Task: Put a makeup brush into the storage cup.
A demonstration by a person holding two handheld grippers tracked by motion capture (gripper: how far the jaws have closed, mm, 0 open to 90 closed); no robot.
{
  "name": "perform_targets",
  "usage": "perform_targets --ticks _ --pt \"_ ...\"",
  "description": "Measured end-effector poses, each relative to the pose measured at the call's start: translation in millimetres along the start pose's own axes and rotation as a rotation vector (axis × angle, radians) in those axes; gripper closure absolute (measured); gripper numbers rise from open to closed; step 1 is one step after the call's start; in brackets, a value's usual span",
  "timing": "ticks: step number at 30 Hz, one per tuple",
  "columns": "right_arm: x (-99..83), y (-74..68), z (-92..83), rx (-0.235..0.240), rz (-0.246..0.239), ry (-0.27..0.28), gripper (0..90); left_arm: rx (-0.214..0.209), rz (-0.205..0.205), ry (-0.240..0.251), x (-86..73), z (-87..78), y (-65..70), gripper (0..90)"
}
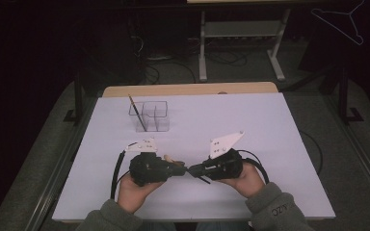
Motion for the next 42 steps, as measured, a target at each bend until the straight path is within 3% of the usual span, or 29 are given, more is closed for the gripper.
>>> perform_targets --ticks 3,4,7,10,13,18,25,35,42 --pt "-0.1 -1.5 1.7 -0.002 -0.015 -0.004 83.0 -0.017 -0.003 0.002 0.5 0.0 0.8 81.3" --pt "-0.1 -3.2 2.5 0.003 -0.010 -0.006 89.3 -0.006 0.004 -0.003 -0.1 0.6 0.2 81.4" --pt "-0.2 -3.1 3.1 -0.003 -0.025 -0.006 89.4 -0.027 0.010 -0.017 -1.7 2.3 2.4 83.2" --pt "-2.3 -3.9 5.5 -0.003 -0.031 -0.022 89.2 0.038 0.047 -0.049 -3.5 4.5 -0.9 83.8" --pt "-9.4 -3.8 4.7 0.000 -0.034 -0.052 84.2 0.043 0.048 -0.034 0.8 0.3 -2.3 83.9" --pt "-22.7 6.0 -5.0 -0.037 0.081 -0.043 70.6 0.081 0.069 -0.041 4.8 -6.1 -8.8 83.8" --pt "-42.0 16.9 -17.9 -0.092 0.175 -0.052 66.1 0.125 0.064 -0.050 6.3 -13.1 -19.2 83.9" --pt "-55.0 25.4 -36.0 -0.146 0.217 -0.035 64.4 0.186 0.055 -0.046 14.8 -28.7 -37.2 83.9" --pt "-60.4 27.5 -45.4 -0.170 0.232 -0.026 62.9 0.216 0.070 -0.056 21.7 -35.1 -44.6 83.9"
Point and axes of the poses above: each handheld gripper's, and its own axes: z roughly forward along the jaws, x roughly out of its top, y roughly to its right, the point moved 10 cm from there along z, roughly forward along the jaws, and after that the axes turned 2 degrees about z, right-handed, at the moved point
